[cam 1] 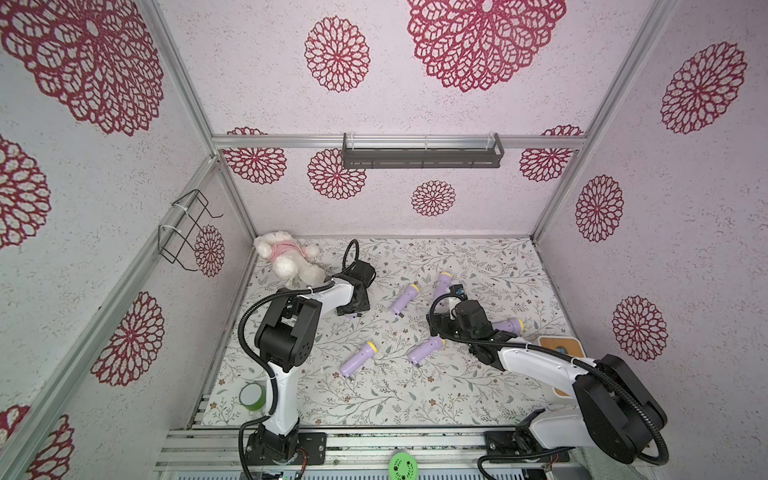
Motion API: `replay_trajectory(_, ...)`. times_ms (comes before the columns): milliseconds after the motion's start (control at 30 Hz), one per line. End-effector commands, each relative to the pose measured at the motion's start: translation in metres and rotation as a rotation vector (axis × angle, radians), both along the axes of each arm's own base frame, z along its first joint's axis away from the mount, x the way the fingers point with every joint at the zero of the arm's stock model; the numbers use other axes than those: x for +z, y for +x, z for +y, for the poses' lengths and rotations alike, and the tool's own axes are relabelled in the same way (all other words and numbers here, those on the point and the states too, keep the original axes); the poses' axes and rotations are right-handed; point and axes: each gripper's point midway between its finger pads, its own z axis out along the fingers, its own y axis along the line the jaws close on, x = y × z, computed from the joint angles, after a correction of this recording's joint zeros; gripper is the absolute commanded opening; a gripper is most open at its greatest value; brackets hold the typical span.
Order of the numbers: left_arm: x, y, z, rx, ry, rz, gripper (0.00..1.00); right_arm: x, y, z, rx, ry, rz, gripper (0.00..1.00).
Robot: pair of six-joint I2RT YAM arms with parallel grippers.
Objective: Close the plug at the bottom of the flashlight
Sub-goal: Pick up the flashlight from the center of the board.
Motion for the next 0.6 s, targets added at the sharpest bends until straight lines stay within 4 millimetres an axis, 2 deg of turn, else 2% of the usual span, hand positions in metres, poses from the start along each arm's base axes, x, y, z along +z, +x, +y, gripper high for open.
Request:
replay_trajectory(0,-0.0106,-0.0069,0.0051,0.016,0.041,0.039,0.59,0.006,0.003,0.0041,0.012,-0.005,-0.033,0.95)
replay_trajectory(567,-0.0155,-0.0112,0.0066,0.02,0.05,0.052,0.5,0.0032,0.0031,0.0081,0.019,-0.024,-0.029,0.95)
